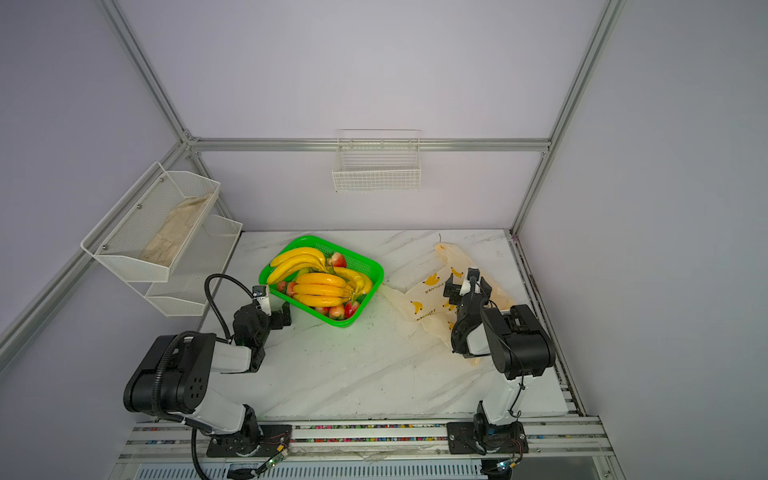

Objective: Place the fake fruits into the plastic bag and tie a complex knot

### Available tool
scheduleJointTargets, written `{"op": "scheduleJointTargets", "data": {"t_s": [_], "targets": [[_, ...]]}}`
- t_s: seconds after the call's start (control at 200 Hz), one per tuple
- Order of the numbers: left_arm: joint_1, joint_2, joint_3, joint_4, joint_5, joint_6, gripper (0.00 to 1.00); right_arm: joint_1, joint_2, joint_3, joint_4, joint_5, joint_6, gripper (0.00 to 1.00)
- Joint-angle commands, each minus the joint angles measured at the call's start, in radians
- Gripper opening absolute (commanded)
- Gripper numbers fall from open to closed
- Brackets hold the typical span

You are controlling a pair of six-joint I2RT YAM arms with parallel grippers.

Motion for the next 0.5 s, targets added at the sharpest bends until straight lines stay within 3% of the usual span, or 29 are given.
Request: {"op": "scheduleJointTargets", "data": {"t_s": [0.0, 0.21, 0.265, 0.315, 0.405, 0.45, 0.495], "targets": [[0.005, 0.005, 0.072, 0.059, 0.002, -0.010, 1.00, -0.004, 0.007, 0.017, 0.014, -0.011, 0.010, 0.97], [0.005, 0.001, 0.069, 0.064, -0.003, -0.012, 1.00, -0.004, 0.007, 0.017, 0.016, -0.009, 0.006, 0.97], [0.005, -0.028, 0.061, 0.065, -0.037, -0.025, 0.99, -0.001, -0.002, 0.007, 0.044, 0.048, -0.004, 0.97], [0.004, -0.095, 0.051, 0.036, -0.097, -0.048, 1.00, 0.027, -0.057, 0.010, 0.009, 0.198, 0.014, 0.97], [0.005, -0.278, 0.061, -0.153, -0.306, -0.172, 1.00, 0.030, -0.235, 0.018, -0.158, 0.276, 0.053, 0.97], [0.008, -0.350, 0.090, -0.307, -0.413, -0.271, 1.00, 0.029, -0.328, 0.018, -0.229, 0.288, 0.146, 0.97], [0.013, -0.400, 0.125, -0.444, -0.450, -0.323, 1.00, 0.027, -0.420, 0.028, -0.312, 0.301, 0.176, 0.97]]}}
